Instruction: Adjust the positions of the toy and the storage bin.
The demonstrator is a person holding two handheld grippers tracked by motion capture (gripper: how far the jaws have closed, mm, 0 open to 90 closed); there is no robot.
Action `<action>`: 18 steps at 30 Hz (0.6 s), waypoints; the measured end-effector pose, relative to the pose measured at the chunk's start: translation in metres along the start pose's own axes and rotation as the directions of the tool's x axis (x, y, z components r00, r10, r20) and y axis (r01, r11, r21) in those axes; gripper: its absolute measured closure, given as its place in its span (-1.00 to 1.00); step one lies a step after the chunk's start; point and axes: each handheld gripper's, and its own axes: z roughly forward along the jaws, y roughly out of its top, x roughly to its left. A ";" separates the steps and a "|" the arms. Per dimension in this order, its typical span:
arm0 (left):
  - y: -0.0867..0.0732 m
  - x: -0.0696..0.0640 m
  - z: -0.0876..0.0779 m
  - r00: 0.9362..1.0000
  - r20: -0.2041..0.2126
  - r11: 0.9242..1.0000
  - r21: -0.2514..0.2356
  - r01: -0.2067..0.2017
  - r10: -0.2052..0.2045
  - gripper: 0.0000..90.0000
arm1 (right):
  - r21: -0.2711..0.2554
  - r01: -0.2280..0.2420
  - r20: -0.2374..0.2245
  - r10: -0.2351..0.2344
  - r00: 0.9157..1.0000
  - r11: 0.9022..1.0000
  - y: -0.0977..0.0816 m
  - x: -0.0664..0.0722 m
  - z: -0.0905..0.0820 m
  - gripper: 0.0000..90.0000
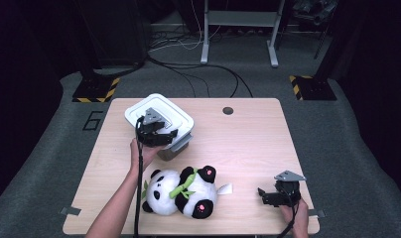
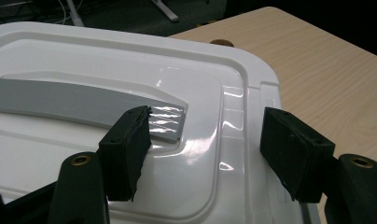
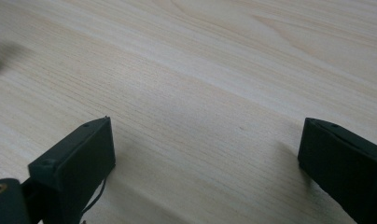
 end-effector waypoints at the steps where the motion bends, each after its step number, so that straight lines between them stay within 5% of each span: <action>1: 0.001 -0.001 0.001 1.000 0.003 1.000 0.001 0.001 -0.001 -0.27 | 0.000 0.000 0.000 0.000 1.000 1.000 0.000 0.000 0.000 -0.93; 8: 0.001 0.007 -0.002 1.000 0.004 1.000 -0.001 0.001 -0.001 -0.41 | 0.001 0.001 -0.001 -0.001 1.000 1.000 0.000 0.000 0.000 -0.93; 18: 0.004 0.060 -0.012 0.996 -0.071 0.999 0.008 0.048 -0.048 -0.67 | 0.000 0.002 -0.001 -0.002 1.000 1.000 0.000 0.000 0.000 -0.93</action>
